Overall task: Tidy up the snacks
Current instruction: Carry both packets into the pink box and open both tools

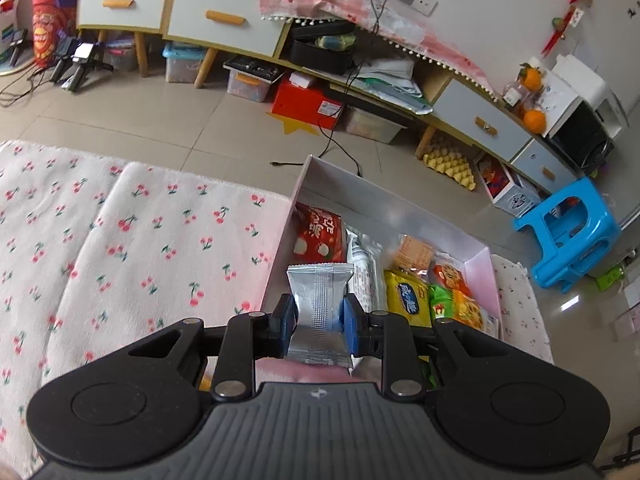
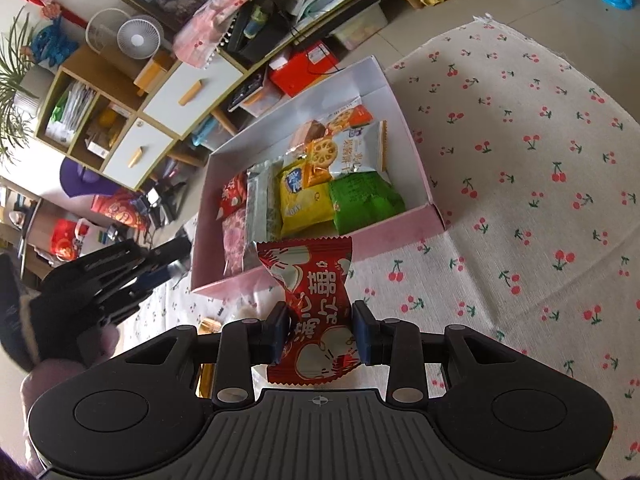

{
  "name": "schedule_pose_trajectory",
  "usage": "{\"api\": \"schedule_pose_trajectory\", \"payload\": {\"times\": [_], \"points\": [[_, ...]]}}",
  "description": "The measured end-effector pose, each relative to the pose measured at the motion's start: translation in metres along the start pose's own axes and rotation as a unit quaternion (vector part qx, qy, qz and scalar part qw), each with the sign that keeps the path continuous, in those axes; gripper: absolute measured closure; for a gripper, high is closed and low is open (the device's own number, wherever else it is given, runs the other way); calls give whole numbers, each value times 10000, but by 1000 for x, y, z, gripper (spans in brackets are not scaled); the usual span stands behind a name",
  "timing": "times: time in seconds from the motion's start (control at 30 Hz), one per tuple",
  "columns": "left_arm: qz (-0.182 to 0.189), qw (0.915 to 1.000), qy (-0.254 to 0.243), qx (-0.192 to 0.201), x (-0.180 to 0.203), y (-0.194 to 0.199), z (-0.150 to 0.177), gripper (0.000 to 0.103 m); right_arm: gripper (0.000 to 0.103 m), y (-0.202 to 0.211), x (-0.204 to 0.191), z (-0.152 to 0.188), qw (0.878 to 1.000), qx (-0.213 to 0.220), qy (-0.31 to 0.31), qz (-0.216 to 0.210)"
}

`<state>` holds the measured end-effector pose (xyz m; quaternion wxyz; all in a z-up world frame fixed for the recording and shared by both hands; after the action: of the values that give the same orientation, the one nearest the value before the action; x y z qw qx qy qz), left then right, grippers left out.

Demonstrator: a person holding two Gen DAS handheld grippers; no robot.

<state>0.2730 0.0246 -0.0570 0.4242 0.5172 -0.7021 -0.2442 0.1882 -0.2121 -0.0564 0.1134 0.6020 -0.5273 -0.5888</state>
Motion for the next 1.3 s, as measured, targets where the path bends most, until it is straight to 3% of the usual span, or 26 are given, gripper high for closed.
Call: {"api": "schedule_pose_trajectory", "payload": {"times": [0.37, 0.77, 1.03, 1.1, 1.3], "points": [[199, 9994, -232, 175, -6, 2, 10, 54, 70, -13, -13, -18, 9999, 94, 106, -8], [476, 9987, -192, 60, -16, 15, 3, 49, 70, -81, -68, -101, 9953, 506, 591, 572], [476, 9986, -205, -54, -20, 10, 6, 47, 67, -101, -74, -122, 9918, 1003, 627, 481], [459, 9987, -203, -76, -20, 9, 7, 47, 54, -98, -75, -126, 9920, 1072, 521, 418], [362, 9990, -245, -68, -18, 12, 9, 45, 53, -86, -82, -121, 9888, 1097, 880, 507]]}}
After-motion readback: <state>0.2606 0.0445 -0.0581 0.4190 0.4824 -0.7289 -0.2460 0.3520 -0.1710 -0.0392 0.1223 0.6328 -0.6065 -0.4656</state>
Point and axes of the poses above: each gripper's, at about its wrist camera, not at the fingertips, and y roughly against the way its jaws point, x to its right, z to its underside, the point moved 4 cm from there along -y, roughly the way its jaws point, and after that the axes turned 4 degrees about -x, right-handed, at the moved point
